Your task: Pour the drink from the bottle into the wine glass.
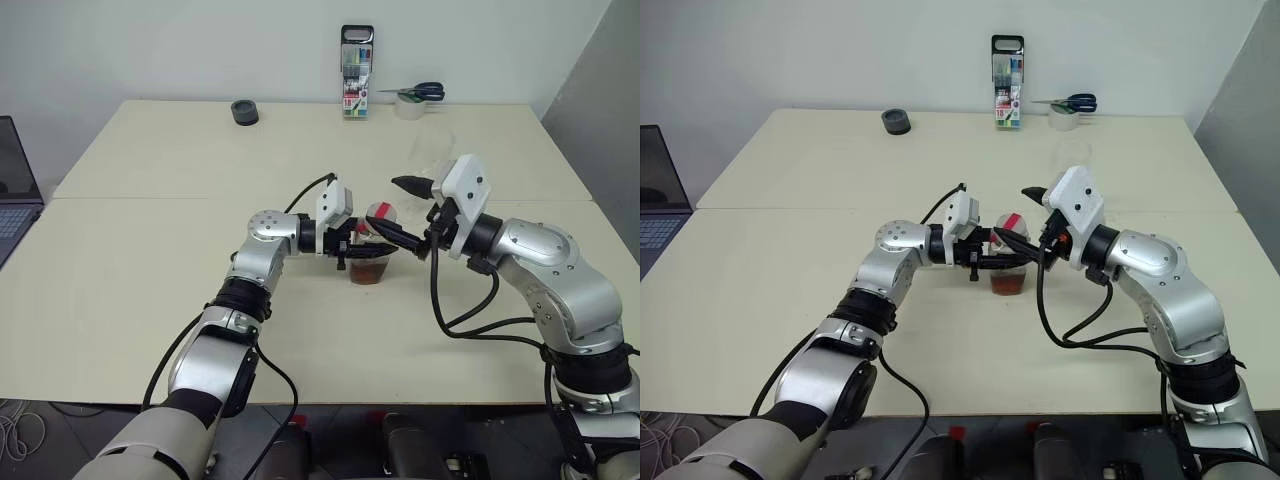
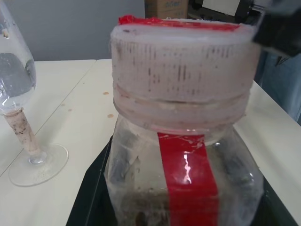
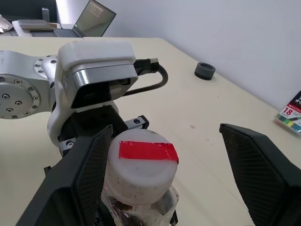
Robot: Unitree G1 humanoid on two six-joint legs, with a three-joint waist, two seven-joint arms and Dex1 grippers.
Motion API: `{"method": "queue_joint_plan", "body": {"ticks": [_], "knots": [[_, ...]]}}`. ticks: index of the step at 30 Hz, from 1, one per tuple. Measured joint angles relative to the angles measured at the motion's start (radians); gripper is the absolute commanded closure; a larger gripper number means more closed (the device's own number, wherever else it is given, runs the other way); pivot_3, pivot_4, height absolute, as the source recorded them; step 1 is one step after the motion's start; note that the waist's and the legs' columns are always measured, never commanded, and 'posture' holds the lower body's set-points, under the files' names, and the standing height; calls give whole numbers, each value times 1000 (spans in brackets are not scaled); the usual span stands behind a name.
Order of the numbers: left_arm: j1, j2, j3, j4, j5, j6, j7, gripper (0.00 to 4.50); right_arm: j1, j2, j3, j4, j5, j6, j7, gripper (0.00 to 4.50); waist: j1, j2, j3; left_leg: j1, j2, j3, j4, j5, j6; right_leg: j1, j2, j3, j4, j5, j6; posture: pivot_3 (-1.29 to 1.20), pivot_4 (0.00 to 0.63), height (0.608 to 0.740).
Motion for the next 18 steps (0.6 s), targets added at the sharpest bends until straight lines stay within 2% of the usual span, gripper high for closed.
{"method": "queue_joint_plan", "body": {"ticks": [18], "knots": [[-2,-7,0,-2,2,-2,2,2819,40,-35,-19,-26,17,1,6,616,1,0,0,0,0,0,0,0,0,0,0,0,0,0,0,0,150,740]]}}
